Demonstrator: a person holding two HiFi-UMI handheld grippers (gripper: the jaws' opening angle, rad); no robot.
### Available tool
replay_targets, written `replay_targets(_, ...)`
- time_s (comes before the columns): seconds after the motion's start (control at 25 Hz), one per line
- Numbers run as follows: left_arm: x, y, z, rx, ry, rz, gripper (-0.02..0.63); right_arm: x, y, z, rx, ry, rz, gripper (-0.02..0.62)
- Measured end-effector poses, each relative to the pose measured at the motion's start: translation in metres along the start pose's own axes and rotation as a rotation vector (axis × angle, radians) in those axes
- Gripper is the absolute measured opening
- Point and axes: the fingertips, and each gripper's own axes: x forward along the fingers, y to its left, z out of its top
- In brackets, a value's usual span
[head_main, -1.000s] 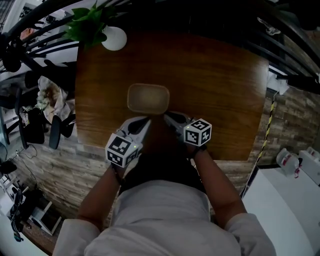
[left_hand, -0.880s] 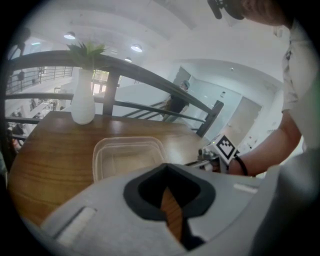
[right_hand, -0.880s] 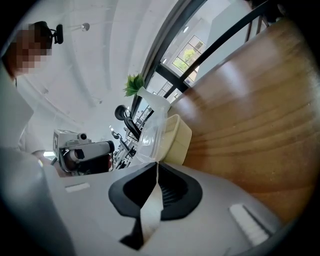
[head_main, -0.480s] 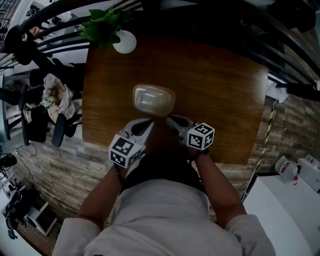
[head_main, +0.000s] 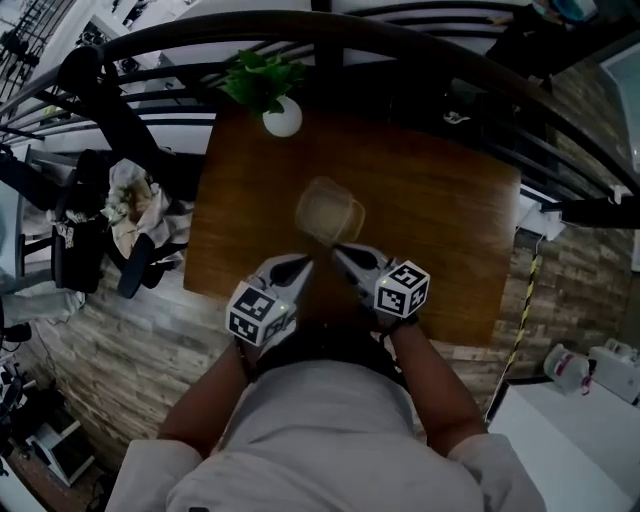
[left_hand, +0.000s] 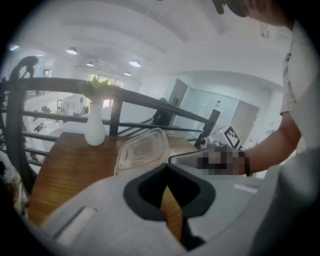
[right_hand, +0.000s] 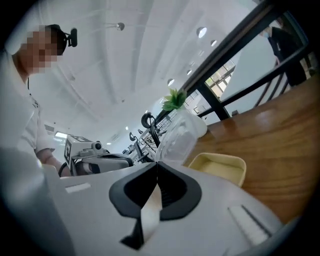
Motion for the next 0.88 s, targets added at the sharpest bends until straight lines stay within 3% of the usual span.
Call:
replay_targets(0.2,-0.049,-0.016,0.015,0.023,-0.056,-0.006,0.003,-0.002,0.058,0.025,-0.152,-0.015,-0.048,0.006)
replay_targets(0.44,-0.088,-0.031,0.048,0.041,-0.151,-0.035,0.003,-0.015,0.11,0.047,-0.232,-0.067,-0.085,0.006)
replay_targets(0.88,-0.15,-0.078,0.056,0.117,-0.23,-0.11,0.003,-0.051,0.193,0.037,-0.364,-0.138,-0.182,0.006)
